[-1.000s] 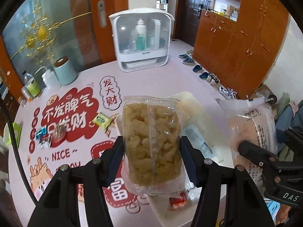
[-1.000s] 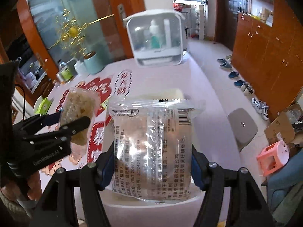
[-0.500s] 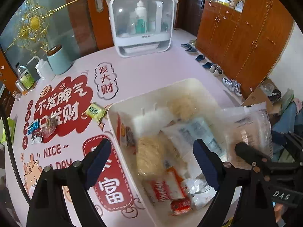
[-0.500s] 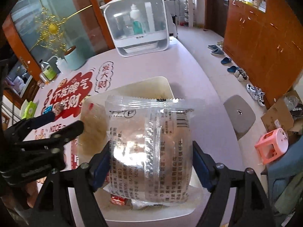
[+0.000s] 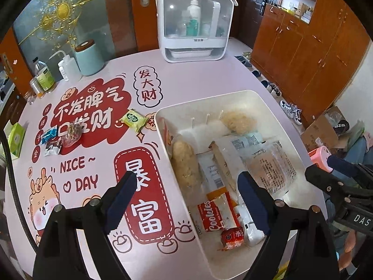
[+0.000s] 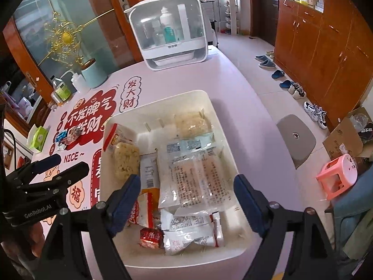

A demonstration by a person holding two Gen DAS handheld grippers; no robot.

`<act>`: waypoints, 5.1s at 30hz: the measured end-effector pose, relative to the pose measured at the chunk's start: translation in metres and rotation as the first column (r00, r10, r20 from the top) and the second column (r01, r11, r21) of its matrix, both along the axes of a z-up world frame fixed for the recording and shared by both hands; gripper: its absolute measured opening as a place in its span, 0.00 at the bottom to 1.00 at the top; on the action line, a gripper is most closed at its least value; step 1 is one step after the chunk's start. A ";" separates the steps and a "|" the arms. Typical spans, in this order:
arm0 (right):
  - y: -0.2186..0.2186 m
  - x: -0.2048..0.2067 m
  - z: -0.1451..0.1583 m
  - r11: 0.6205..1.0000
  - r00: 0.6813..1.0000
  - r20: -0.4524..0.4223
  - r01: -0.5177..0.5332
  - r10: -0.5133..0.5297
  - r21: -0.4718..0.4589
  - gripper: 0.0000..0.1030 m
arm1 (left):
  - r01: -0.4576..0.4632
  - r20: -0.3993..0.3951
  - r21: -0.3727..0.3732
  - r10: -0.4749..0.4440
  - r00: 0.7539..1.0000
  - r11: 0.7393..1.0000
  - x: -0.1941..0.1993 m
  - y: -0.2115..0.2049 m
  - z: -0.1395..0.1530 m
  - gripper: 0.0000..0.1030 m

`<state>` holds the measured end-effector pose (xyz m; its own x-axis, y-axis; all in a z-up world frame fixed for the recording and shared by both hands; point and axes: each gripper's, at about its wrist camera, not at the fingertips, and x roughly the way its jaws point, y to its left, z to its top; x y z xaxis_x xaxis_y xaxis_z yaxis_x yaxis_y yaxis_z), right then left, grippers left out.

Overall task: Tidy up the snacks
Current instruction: 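Withdraw both tools from the tray back over the remaining snacks, then grasp the brown chocolate packet with the left tool while the right tool grasps the small nut bag, then carry the chocolate packet and nut bag into the white tray and release them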

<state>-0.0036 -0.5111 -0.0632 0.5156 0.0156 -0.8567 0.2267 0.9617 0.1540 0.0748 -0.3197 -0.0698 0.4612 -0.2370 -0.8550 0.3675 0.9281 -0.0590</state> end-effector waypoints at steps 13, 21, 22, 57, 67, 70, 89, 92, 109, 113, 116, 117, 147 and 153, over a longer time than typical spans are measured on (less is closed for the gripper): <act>0.033 -0.015 -0.016 0.999 0.997 -0.067 -0.043 0.043 0.002 0.80 | -0.057 -0.019 0.019 0.058 0.998 0.998 -0.028 0.049 -0.007 0.85; 0.070 -0.008 -0.015 0.996 0.993 -0.079 -0.091 0.090 -0.005 0.80 | -0.157 -0.025 0.045 0.159 0.987 0.987 -0.033 0.114 -0.016 0.85; 0.076 -0.007 -0.014 0.995 0.992 -0.078 -0.100 0.099 -0.007 0.80 | -0.175 -0.026 0.045 0.177 0.984 0.983 -0.032 0.125 -0.017 0.85; 0.362 0.264 0.006 0.939 0.936 -0.137 -0.335 0.324 -0.073 0.80 | -0.263 -0.033 0.072 0.266 0.963 0.962 0.189 0.398 -0.006 0.85; 0.373 0.326 -0.088 0.955 0.916 -0.284 -0.296 0.284 -0.002 0.80 | -0.192 -0.163 0.126 0.211 0.964 0.973 0.246 0.364 -0.096 0.85; 0.373 0.335 -0.116 0.963 0.911 -0.315 -0.268 0.266 0.037 0.80 | -0.187 -0.197 0.123 0.209 0.958 0.975 0.254 0.360 -0.117 0.85; 0.369 0.334 -0.167 0.955 0.892 -0.339 -0.277 0.298 0.111 0.42 | -0.185 -0.273 0.096 0.204 0.940 0.978 0.274 0.346 -0.168 0.85; 0.359 0.327 -0.167 0.956 0.897 -0.332 -0.266 0.292 0.122 0.42 | -0.167 -0.282 0.116 0.194 0.939 0.979 0.274 0.337 -0.174 0.85; 0.347 0.263 -0.167 0.945 0.888 -0.326 -0.293 0.325 0.146 0.41 | -0.098 -0.215 0.168 0.133 0.968 0.981 0.210 0.322 -0.153 0.38; 0.338 0.230 -0.162 0.938 0.881 -0.324 -0.304 0.344 0.168 0.41 | -0.045 -0.221 0.182 0.085 0.972 0.982 0.159 0.302 -0.142 0.38; 0.329 0.199 -0.150 0.930 0.880 -0.305 -0.325 0.365 0.174 0.41 | -0.021 -0.231 0.169 0.060 0.971 0.985 0.118 0.290 -0.134 0.38; 0.324 0.188 -0.144 0.927 0.881 -0.292 -0.334 0.372 0.173 0.41 | -0.019 -0.232 0.162 0.056 0.971 0.987 0.106 0.284 -0.130 0.38; 0.057 0.020 0.008 0.984 0.988 0.018 -0.150 0.152 -0.093 0.42 | 0.191 -0.024 0.036 -0.190 0.981 0.981 0.032 -0.044 0.001 0.40; 0.051 0.021 0.002 0.975 0.979 0.009 -0.201 0.202 -0.098 0.43 | 0.174 -0.012 0.087 -0.173 0.985 0.981 0.034 -0.060 -0.008 0.79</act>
<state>0.0172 -0.4598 -0.0614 0.5259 0.0392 -0.8496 0.0247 0.9978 0.0613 0.1092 -0.3792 -0.0774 0.4156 -0.2374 -0.8780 0.5232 0.8520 0.0173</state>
